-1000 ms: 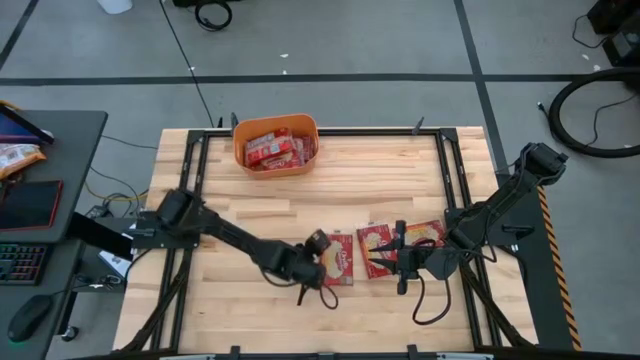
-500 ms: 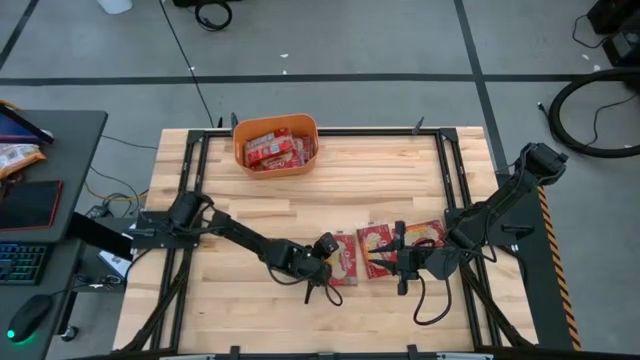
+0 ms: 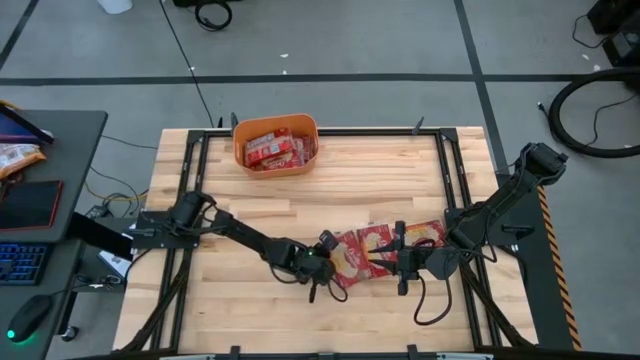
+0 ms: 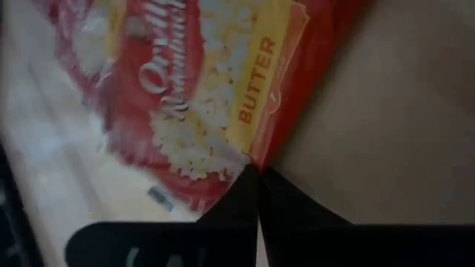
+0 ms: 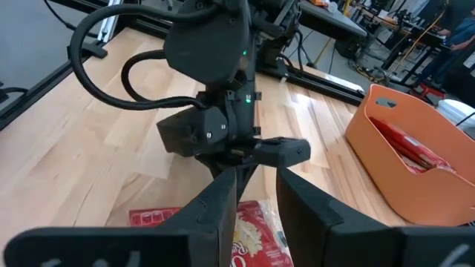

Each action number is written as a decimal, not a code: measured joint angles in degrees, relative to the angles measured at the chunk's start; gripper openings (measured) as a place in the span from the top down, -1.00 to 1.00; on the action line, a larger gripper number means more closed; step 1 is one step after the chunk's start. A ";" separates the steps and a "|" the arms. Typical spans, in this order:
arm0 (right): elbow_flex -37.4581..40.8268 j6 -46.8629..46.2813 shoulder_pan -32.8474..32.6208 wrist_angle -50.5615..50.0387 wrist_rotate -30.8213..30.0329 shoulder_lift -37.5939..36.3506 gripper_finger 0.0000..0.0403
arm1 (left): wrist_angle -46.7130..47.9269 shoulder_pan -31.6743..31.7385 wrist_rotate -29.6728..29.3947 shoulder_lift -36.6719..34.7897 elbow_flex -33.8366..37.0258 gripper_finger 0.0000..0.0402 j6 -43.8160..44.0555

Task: Sort popcorn bags into baskets
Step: Put the red popcorn bag into the orange bin

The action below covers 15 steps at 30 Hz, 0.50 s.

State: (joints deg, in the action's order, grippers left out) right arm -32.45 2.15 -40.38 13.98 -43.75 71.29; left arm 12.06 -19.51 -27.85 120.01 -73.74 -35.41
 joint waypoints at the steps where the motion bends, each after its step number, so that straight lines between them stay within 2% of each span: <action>1: 0.00 0.00 0.00 0.00 0.00 0.00 0.49 | 1.01 -0.27 -1.65 -0.23 -0.45 0.97 0.34; 10: 0.00 -0.46 0.00 -0.74 -0.02 0.00 0.49 | 16.23 -1.22 -19.63 -8.44 -6.83 0.98 2.11; 15: 0.00 -0.49 0.00 -0.74 -0.01 0.00 0.49 | 20.68 0.49 -28.93 -15.44 -7.67 0.99 3.87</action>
State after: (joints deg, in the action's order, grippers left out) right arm -32.45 1.66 -40.38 13.24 -43.75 71.29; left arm 32.74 -19.02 -56.78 104.58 -81.41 -31.55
